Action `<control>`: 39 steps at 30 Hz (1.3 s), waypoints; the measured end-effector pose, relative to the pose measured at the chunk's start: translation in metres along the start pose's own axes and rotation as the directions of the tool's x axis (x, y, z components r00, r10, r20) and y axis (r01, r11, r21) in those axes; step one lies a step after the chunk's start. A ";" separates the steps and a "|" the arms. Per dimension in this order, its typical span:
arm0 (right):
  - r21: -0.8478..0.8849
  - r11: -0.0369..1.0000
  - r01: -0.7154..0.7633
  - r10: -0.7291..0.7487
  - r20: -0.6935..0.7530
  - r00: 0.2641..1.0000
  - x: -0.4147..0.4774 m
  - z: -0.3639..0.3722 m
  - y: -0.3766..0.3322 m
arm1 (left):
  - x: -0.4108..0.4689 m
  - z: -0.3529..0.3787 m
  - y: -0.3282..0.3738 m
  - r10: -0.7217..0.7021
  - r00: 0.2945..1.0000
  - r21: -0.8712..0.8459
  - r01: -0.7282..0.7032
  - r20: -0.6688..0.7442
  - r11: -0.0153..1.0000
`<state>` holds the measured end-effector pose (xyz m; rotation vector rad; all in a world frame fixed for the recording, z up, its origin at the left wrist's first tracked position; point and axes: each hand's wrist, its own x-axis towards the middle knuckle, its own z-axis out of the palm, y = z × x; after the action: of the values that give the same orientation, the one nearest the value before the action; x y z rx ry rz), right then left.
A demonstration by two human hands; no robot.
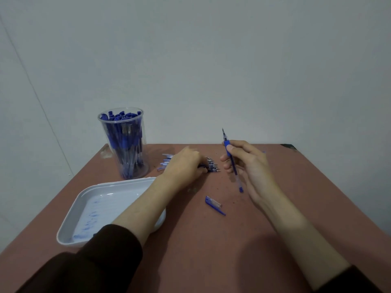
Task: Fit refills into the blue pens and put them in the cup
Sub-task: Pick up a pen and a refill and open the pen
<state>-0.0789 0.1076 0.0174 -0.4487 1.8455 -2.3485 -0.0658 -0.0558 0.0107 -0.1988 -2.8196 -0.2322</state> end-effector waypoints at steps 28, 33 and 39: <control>-0.642 0.705 0.302 -0.225 0.202 0.953 -0.011 0.008 0.010 | -0.055 -0.031 -0.014 -0.264 0.933 -0.480 0.121 -0.244 0.869; -0.683 0.668 0.296 -0.199 0.219 0.955 -0.012 0.008 0.010 | -0.054 -0.032 -0.014 -0.251 0.935 -0.461 0.114 -0.249 0.880; -0.729 0.616 0.299 -0.183 0.237 0.954 -0.012 0.007 0.013 | -0.055 -0.030 -0.014 -0.214 0.955 -0.494 0.087 -0.207 0.865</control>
<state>-0.0666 0.1010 0.0049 -0.9680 2.7824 -1.4437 -0.0077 -0.0807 0.0198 -0.0448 -2.4700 -0.9301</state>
